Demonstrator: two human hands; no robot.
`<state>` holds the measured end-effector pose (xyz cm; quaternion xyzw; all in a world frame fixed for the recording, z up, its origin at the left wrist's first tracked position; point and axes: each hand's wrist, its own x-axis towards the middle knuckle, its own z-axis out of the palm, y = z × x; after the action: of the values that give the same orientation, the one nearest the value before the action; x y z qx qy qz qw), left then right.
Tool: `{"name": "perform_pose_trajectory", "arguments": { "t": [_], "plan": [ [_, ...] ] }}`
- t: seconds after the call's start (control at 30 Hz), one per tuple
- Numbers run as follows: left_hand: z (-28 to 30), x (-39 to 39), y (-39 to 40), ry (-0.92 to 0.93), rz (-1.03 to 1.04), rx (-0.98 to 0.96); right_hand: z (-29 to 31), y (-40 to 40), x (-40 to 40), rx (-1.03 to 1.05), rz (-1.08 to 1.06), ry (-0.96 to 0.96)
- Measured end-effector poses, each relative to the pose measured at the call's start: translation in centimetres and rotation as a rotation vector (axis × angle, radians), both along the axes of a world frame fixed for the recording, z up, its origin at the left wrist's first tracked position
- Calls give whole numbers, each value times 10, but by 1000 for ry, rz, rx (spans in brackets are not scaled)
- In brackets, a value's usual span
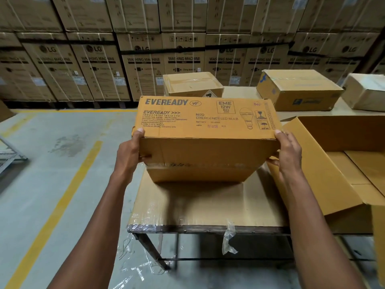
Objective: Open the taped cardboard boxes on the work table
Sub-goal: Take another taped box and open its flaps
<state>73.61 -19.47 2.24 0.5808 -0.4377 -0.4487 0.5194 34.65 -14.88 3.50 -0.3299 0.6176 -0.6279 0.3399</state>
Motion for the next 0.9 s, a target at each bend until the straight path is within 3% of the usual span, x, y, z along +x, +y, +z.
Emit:
{"name": "perform_pose_trajectory", "arguments": {
  "t": [0.13,0.23,0.4,0.63,0.77,0.9],
  "plan": [
    [-28,8,7,57,-129,-111,-20,13,-13,-64,96,-100],
    [-45,11,13,-9,-168,-87,-36,23,-20,7,179,-43],
    [-80,16,34,-106,-159,-36,-70,39,-23,139,126,-4],
    [-152,15,60,-264,-56,220,-131,59,-4,444,153,123],
    [-162,12,71,-293,-92,369,-155,72,8,550,178,199],
    [-154,14,78,-166,-155,186,-154,76,12,460,188,159]
  ]
}}
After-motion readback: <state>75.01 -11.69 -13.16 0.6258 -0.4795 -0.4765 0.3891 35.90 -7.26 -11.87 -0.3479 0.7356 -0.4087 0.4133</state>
